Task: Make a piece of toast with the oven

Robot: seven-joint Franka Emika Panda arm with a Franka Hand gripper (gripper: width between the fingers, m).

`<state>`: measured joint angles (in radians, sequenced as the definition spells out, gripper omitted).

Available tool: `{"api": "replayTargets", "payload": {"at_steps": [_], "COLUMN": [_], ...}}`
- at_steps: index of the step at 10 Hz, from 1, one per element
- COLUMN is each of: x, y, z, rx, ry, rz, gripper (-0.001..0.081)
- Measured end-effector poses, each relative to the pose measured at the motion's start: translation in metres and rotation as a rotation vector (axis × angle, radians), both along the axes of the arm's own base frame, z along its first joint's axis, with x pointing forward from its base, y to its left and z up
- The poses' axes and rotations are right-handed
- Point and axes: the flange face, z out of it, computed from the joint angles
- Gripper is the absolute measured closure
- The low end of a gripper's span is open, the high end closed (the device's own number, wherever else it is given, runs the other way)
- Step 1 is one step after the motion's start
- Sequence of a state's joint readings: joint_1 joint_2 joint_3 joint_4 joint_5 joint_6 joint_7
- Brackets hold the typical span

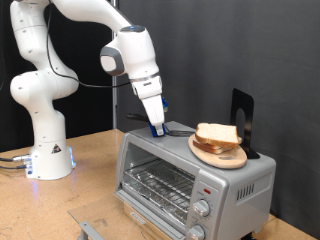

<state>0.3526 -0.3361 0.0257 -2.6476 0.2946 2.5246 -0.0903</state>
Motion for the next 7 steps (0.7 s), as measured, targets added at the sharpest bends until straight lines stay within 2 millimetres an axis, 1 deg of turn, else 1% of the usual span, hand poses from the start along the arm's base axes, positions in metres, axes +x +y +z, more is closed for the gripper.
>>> {"api": "replayTargets", "payload": {"at_steps": [4,7], "x": [-0.001,0.000], "y": [-0.002,-0.007], "z": [0.005,0.014], "rx": [0.018,0.066], "ry": [0.001,-0.061], "rz": [-0.009,-0.043], "gripper": [0.0124,0.0124]}}
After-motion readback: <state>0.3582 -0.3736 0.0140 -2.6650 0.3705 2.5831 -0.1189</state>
